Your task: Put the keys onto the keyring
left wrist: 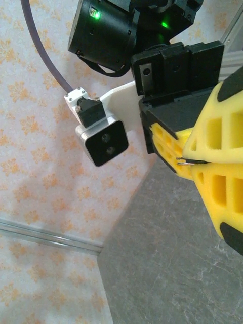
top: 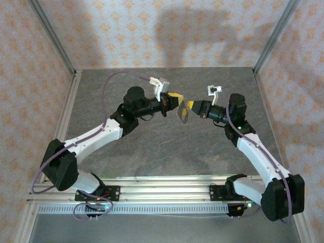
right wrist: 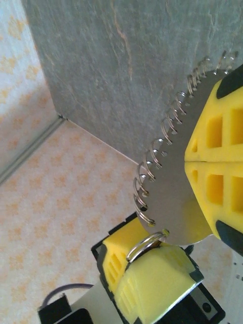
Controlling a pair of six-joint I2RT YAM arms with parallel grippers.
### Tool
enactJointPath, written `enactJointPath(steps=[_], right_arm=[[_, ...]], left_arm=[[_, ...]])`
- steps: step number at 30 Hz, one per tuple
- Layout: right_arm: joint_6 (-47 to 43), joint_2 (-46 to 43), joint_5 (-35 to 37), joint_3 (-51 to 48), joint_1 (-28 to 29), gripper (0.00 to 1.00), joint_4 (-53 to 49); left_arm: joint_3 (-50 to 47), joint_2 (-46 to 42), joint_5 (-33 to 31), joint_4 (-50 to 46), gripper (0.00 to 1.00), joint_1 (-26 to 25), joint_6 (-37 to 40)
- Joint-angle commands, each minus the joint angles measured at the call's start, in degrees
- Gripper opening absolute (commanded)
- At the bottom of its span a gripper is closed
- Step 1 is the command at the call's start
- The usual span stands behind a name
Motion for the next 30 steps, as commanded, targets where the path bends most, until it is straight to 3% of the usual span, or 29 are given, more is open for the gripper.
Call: enactJointPath(steps=[1,4,11,30], right_arm=[[0.0,-4.2,7.0,0.1,-1.1,0.00,1.2],[-0.2,-5.6,9.0,1.1,-1.3,0.00,0.2],[0.5,-5.4,5.6,4.6,-0.9,0.00,0.8],[-1.3,-2.9,5.7,8.5,5.0,0.00,0.7]], left_arm=[[-0.2,-2.5,-0.5,3.1,0.00,-0.6,0.0],[0.0,-2.6,0.1,2.4,0.00,-0.6,0.4],[0.4,-2.3,1.1,1.9,0.00,-0.6,0.5],[1.5,-1.1,2.2,1.6,0.00,-0.8,0.1]])
